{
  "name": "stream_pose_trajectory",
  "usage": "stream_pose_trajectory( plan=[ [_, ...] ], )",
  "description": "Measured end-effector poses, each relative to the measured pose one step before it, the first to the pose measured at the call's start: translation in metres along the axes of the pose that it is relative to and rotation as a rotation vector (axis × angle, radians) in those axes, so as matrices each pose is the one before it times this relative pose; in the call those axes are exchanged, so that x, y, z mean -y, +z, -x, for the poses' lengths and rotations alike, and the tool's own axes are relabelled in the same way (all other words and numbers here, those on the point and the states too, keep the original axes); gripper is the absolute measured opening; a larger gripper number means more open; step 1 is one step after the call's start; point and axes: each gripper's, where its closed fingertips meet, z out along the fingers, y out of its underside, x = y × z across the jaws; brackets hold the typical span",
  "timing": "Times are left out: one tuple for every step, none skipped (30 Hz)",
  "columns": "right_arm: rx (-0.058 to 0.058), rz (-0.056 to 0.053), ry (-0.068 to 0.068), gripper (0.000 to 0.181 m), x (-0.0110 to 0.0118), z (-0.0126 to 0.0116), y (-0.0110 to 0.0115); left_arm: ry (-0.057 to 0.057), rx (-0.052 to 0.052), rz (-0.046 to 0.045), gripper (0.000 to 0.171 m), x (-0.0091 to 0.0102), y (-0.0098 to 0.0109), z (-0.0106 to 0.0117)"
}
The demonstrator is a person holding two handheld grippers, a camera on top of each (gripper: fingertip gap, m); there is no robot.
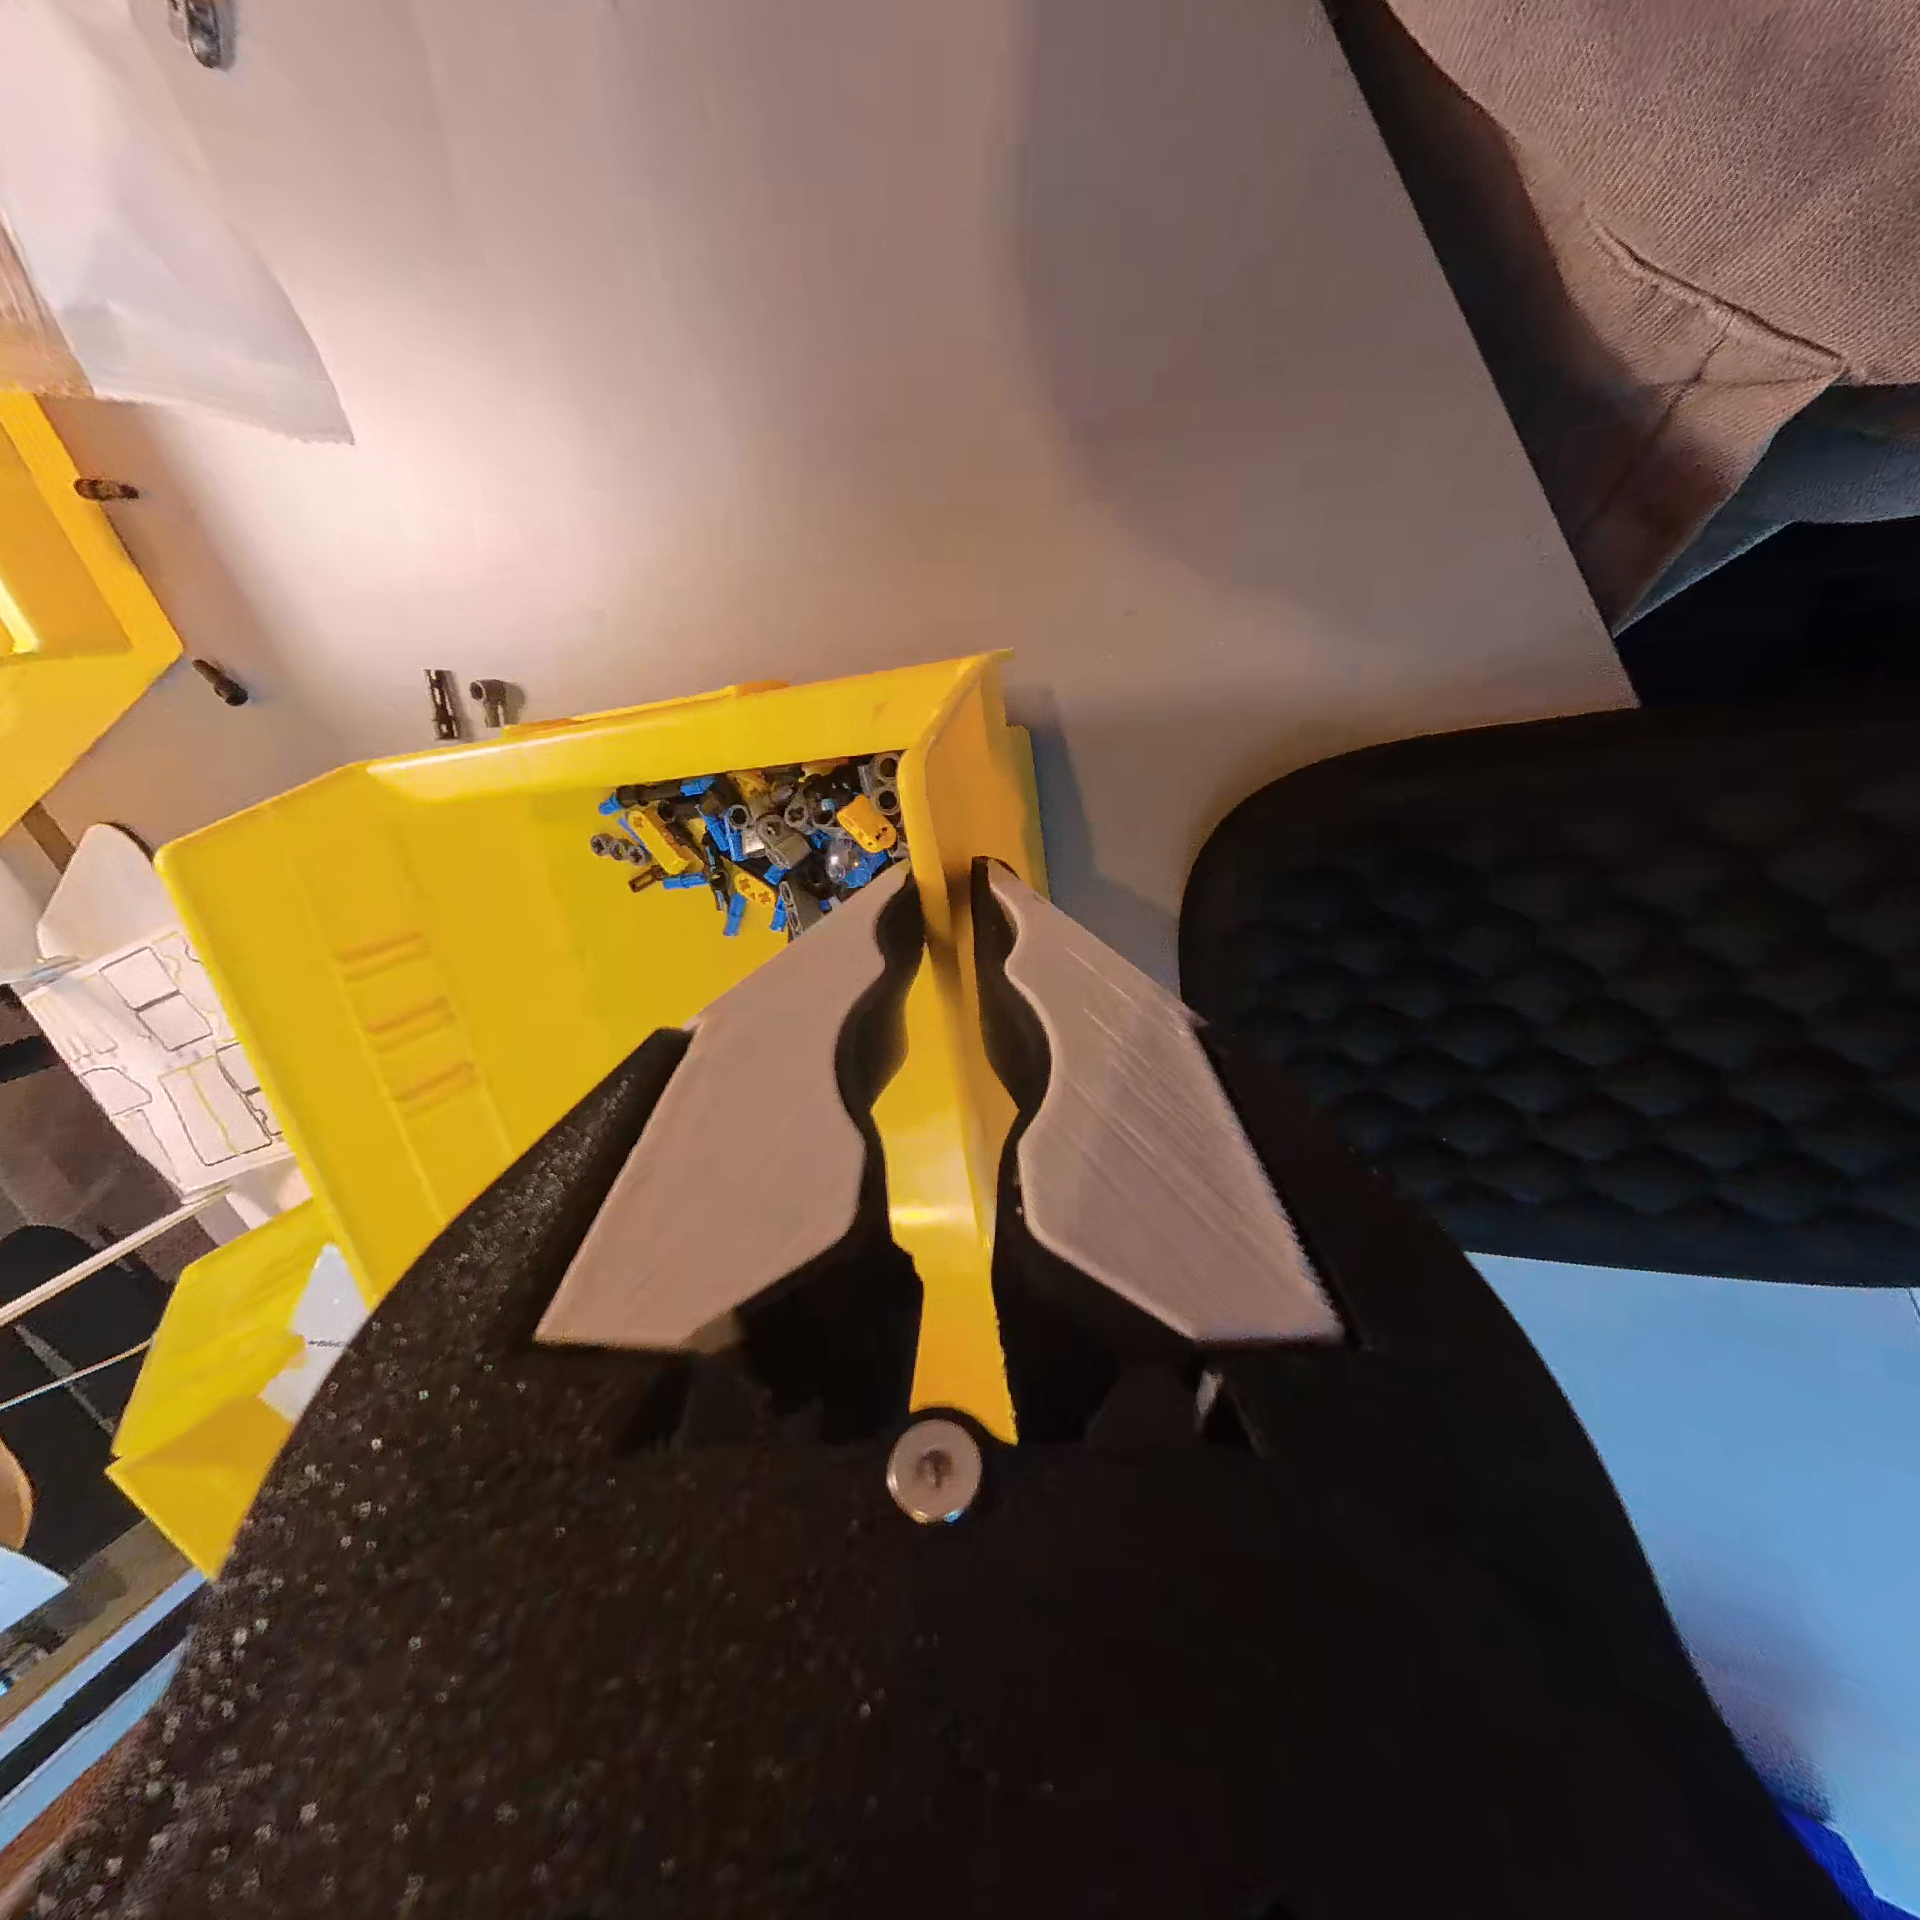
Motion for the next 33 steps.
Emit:
stream_pose_trajectory(
  plan=[
    [0.0028, -0.0021, 0.0023, 0.000, -0.00004, 0.00016, -0.00022, -0.0390, -0.0120, -0.00867, 0.007, -0.00206, 0.00023, 0.00082],
    [0.0011, -0.0006, 0.0013, 0.000, 0.00004, -0.00002, -0.00013, -0.0632, -0.0177, -0.01312, 0.006, -0.00182, -0.00029, 0.00024],
    [-0.0015, 0.0021, -0.0019, 0.000, -0.00016, -0.00013, -0.00042, -0.0589, -0.0044, -0.01780, 0.005, -0.00127, -0.00031, 0.00078],
    [-0.0053, 0.0070, -0.0073, 0.000, -0.00059, -0.00028, -0.00060, -0.0571, 0.0056, -0.03878, 0.006, 0.00257, -0.00123, 0.00091],
    [-0.0083, 0.0128, -0.0120, 0.000, -0.00172, -0.00037, -0.00069, -0.0681, -0.0039, -0.06572, 0.012, 0.00768, -0.00333, -0.00043],
    [-0.0069, 0.0162, -0.0099, 0.000, -0.00261, -0.00030, -0.00065, -0.0793, -0.0070, -0.07704, 0.019, 0.01055, -0.00468, -0.00076],
    [-0.0032, 0.0104, -0.0035, 0.000, -0.00212, 0.00025, -0.00039, -0.0723, 0.0143, -0.07699, 0.024, 0.01129, -0.00517, 0.00138],
    [0.0065, 0.0006, -0.0020, 0.000, -0.00067, 0.00169, 0.00008, -0.0627, 0.0337, -0.09345, 0.027, 0.01450, -0.00500, 0.00215],
    [0.0078, 0.0004, -0.0068, 0.000, -0.00026, 0.00219, 0.00020, -0.0702, 0.0362, -0.11201, 0.028, 0.01859, -0.00360, 0.00037],
    [0.0028, 0.0034, -0.0129, 0.000, -0.00038, 0.00187, 0.00028, -0.0771, 0.0423, -0.10694, 0.029, 0.01884, -0.00023, -0.00049],
    [0.0123, 0.0030, -0.0152, 0.000, -0.00006, 0.00355, 0.00052, -0.0631, 0.0438, -0.08205, 0.034, 0.01489, 0.00316, -0.00227],
    [0.0268, 0.0009, -0.0189, 0.000, 0.00014, 0.00608, 0.00081, -0.0449, 0.0567, -0.05517, 0.038, 0.00962, 0.00559, -0.00189],
    [0.0349, 0.0013, -0.0201, 0.000, 0.00032, 0.00754, 0.00118, -0.0305, 0.0576, -0.03569, 0.042, 0.00507, 0.00672, -0.00206],
    [0.0368, -0.0021, -0.0171, 0.000, 0.00112, 0.00780, 0.00176, -0.0229, 0.0513, -0.02881, 0.046, 0.00275, 0.00718, -0.00225],
    [0.0437, -0.0082, -0.0105, 0.000, 0.00244, 0.00867, 0.00247, -0.0194, 0.0483, -0.01864, 0.047, 0.00037, 0.00717, -0.00139],
    [0.0552, -0.0139, -0.0025, 0.000, 0.00356, 0.01021, 0.00318, -0.0148, 0.0366, -0.01008, 0.047, -0.00167, 0.00688, -0.00171],
    [0.0486, -0.0113, 0.0003, 0.000, 0.00345, 0.00891, 0.00340, -0.0128, 0.0095, -0.01715, 0.050, -0.00135, 0.00618, -0.00453],
    [0.0303, -0.0010, -0.0013, 0.000, 0.00229, 0.00621, 0.00353, -0.0192, -0.0128, -0.02392, 0.050, -0.00142, 0.00514, -0.00642],
    [0.0220, 0.0071, -0.0057, 0.000, 0.00100, 0.00521, 0.00357, -0.0279, -0.0206, -0.01910, 0.050, -0.00261, 0.00407, -0.00579],
    [0.0262, 0.0103, -0.0055, 0.000, 0.00033, 0.00637, 0.00361, -0.0275, -0.0164, -0.01320, 0.049, -0.00326, 0.00279, -0.00387],
    [0.0293, 0.0099, -0.0015, 0.000, -0.00005, 0.00691, 0.00371, -0.0177, -0.0257, -0.01603, 0.044, -0.00260, 0.00140, -0.00473],
    [0.0242, 0.0078, 0.0016, 0.000, -0.00037, 0.00589, 0.00375, -0.0106, -0.0416, -0.02183, 0.033, -0.00154, 0.00039, -0.00705],
    [0.0171, 0.0079, 0.0036, 0.000, -0.00079, 0.00454, 0.00410, -0.0134, -0.0270, -0.01960, 0.026, -0.00152, 0.00006, -0.00449],
    [0.0204, 0.0092, 0.0044, 0.000, -0.00139, 0.00481, 0.00436, -0.0164, 0.0011, -0.00741, 0.024, -0.00296, -0.00006, 0.00048],
    [0.0190, 0.0105, 0.0024, 0.000, -0.00165, 0.00468, 0.00472, -0.0115, -0.0047, -0.00153, 0.017, -0.00358, -0.00062, -0.00002],
    [0.0054, 0.0123, 0.0009, 0.000, -0.00187, 0.00207, 0.00475, -0.0052, -0.0226, -0.01204, 0.002, -0.00157, -0.00120, -0.00328],
    [-0.0007, 0.0138, 0.0010, 0.000, -0.00218, 0.00072, 0.00441, -0.0040, -0.0225, -0.01613, 0.001, -0.00034, -0.00167, -0.00356],
    [-0.0024, 0.0104, 0.0036, 0.000, -0.00162, -0.00007, 0.00384, -0.0056, -0.0020, -0.00290, 0.000, -0.00187, -0.00205, -0.00018],
    [-0.0085, 0.0068, 0.0059, 0.000, -0.00118, -0.00166, 0.00302, -0.0008, 0.0153, 0.00236, 0.000, -0.00233, -0.00256, 0.00247],
    [-0.0206, 0.0093, 0.0051, 0.000, -0.00099, -0.00413, 0.00203, -0.0020, 0.0189, -0.00175, 0.000, -0.00181, -0.00319, 0.00302],
    [-0.0477, 0.0173, 0.0035, 0.005, -0.00107, -0.00939, -0.00017, -0.0096, 0.0194, -0.00619, 0.000, -0.00100, -0.00382, 0.00298],
    [-0.0520, 0.0087, 0.0046, 0.018, 0.00169, -0.01196, -0.00244, -0.0115, 0.0187, -0.00668, 0.000, -0.00133, -0.00385, 0.00277],
    [-0.0451, -0.0168, 0.0159, 0.030, 0.00687, -0.01387, -0.00418, -0.0098, 0.0208, 0.00194, 0.000, -0.00294, -0.00377, 0.00295]
  ],
)
